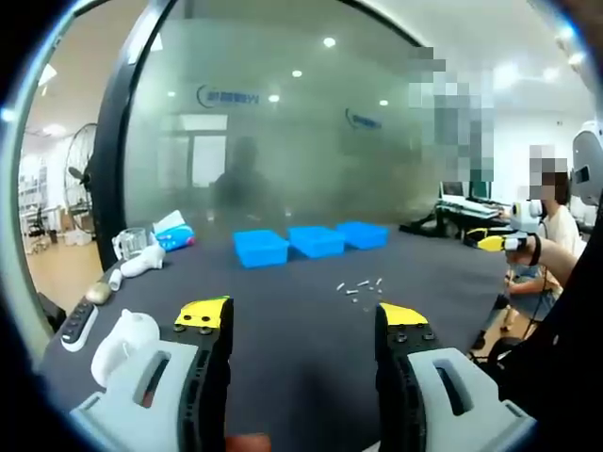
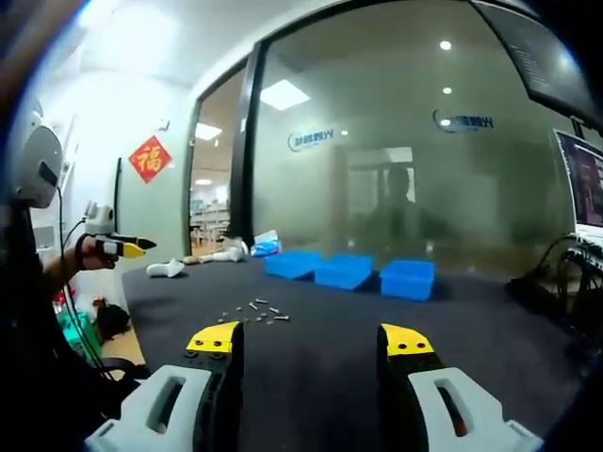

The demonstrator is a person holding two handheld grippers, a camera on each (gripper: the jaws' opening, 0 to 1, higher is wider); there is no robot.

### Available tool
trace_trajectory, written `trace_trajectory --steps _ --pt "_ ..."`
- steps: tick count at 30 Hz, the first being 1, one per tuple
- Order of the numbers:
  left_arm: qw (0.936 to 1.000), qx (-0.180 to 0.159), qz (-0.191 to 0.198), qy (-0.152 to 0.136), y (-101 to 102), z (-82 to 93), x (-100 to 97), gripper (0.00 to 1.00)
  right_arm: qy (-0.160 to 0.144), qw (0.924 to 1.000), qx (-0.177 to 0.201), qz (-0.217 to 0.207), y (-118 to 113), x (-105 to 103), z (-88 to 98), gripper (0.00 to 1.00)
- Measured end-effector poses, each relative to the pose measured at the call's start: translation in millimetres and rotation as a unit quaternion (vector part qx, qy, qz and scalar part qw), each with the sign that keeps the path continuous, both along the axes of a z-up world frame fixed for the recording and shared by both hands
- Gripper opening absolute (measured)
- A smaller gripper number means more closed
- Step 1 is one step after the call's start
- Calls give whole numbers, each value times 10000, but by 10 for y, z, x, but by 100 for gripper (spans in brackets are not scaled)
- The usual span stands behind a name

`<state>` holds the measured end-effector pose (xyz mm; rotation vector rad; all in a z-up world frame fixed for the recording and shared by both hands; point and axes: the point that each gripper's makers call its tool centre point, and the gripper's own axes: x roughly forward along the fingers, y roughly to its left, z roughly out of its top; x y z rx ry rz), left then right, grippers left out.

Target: Sort the screws, nuts, and washers into the corresponding bins

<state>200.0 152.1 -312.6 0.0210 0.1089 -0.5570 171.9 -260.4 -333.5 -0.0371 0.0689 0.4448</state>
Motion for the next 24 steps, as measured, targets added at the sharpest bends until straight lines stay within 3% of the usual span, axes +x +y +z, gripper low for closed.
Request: trace_trajectory --steps 14,24 --pt "9996 -46 -232 169 -105 -103 17 59 131 9997 -134 149 52 33 -81 53" --pt "9971 180 -598 441 -271 -248 -20 59 292 9965 -290 734 176 42 -119 53"
